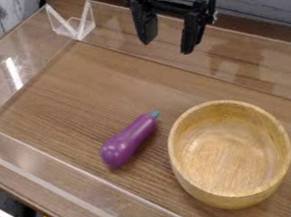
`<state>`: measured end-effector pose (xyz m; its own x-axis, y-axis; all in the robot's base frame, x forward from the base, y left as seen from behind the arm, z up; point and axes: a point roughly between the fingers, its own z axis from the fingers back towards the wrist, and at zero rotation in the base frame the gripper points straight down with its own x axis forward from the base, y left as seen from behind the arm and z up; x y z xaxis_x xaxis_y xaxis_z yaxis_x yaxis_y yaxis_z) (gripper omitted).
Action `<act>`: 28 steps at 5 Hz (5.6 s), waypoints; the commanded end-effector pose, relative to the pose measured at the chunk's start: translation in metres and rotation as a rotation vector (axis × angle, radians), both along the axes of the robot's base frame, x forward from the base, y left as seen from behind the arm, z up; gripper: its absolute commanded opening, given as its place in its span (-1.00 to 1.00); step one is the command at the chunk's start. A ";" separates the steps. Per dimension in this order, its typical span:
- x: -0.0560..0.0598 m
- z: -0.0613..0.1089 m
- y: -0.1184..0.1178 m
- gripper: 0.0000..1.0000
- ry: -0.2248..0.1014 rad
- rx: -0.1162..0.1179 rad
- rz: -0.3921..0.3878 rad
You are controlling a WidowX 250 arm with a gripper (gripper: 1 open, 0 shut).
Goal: Put the purple eggplant in the brown bowl
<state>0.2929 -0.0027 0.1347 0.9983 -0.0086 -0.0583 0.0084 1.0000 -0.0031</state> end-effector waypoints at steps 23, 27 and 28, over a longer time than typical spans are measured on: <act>-0.065 -0.098 0.042 -1.00 -0.130 0.000 -0.018; -0.067 -0.083 0.036 -1.00 -0.116 -0.013 -0.011; -0.067 -0.079 0.035 -1.00 -0.114 -0.015 -0.010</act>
